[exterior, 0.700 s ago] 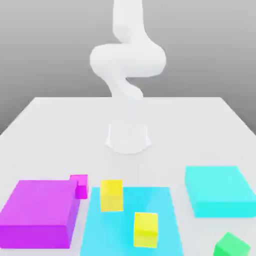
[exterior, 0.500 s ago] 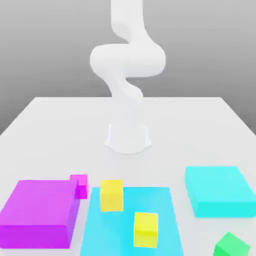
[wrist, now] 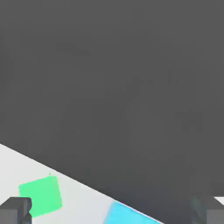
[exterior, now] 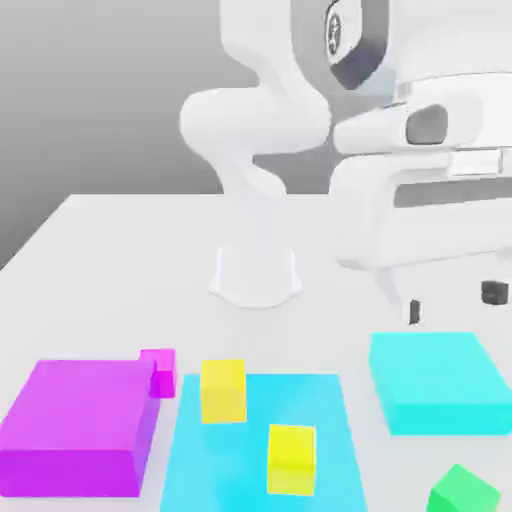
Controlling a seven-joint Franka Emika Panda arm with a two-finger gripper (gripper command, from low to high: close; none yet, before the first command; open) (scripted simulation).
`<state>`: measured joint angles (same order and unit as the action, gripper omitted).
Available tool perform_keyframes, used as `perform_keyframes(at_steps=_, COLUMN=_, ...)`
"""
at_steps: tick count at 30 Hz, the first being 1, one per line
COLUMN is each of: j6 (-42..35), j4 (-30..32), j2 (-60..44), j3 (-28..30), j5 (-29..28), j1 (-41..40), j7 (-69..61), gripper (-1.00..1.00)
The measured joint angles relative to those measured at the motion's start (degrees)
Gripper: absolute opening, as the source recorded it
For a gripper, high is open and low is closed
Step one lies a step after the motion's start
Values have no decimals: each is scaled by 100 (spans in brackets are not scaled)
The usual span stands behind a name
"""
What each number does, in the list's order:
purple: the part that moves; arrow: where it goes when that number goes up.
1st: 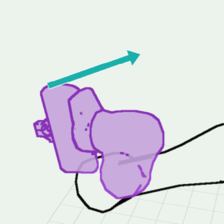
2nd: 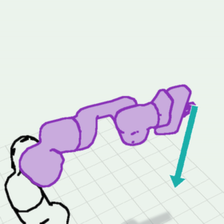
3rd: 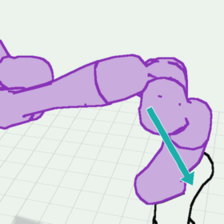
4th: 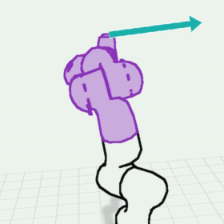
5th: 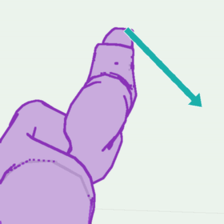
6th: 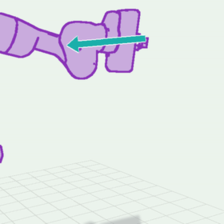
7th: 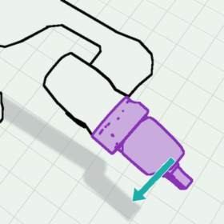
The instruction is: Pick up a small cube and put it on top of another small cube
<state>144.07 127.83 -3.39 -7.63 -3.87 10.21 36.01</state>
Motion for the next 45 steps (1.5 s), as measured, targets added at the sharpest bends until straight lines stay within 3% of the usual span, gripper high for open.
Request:
perform_keyframes(at_steps=8, j6=406, j4=-137, j2=-1676, j3=-181, j5=-294, j1=334, j7=-218, gripper=0)
perform_keyframes(at_steps=13, j6=1065, j4=-322, j2=-2719, j3=-25, j5=-553, j1=541, j7=-106, gripper=0)
perform_keyframes(at_steps=14, j6=1147, j4=-344, j2=-2826, j3=2, j5=-580, j1=563, j7=-88, gripper=-100)
perform_keyframes(at_steps=20, j6=1186, j4=-356, j2=-2880, j3=13, j5=-590, j1=573, j7=-81, gripper=-100)
perform_keyframes(at_steps=26, j6=551, j4=-182, j2=-2062, j3=-132, j5=-295, j1=402, j7=-131, gripper=-100)
perform_keyframes(at_steps=31, j6=732, j4=81, j2=-1608, j3=542, j5=-328, j1=101, j7=603, gripper=-100)
perform_keyframes(at_steps=38, j6=776, j4=1248, j2=-320, j3=1565, j5=-911, j1=-506, j7=1180, gripper=-100)
perform_keyframes(at_steps=45, j6=702, j4=2695, j2=961, j3=2065, j5=-1122, j1=-1488, j7=1436, gripper=-100)
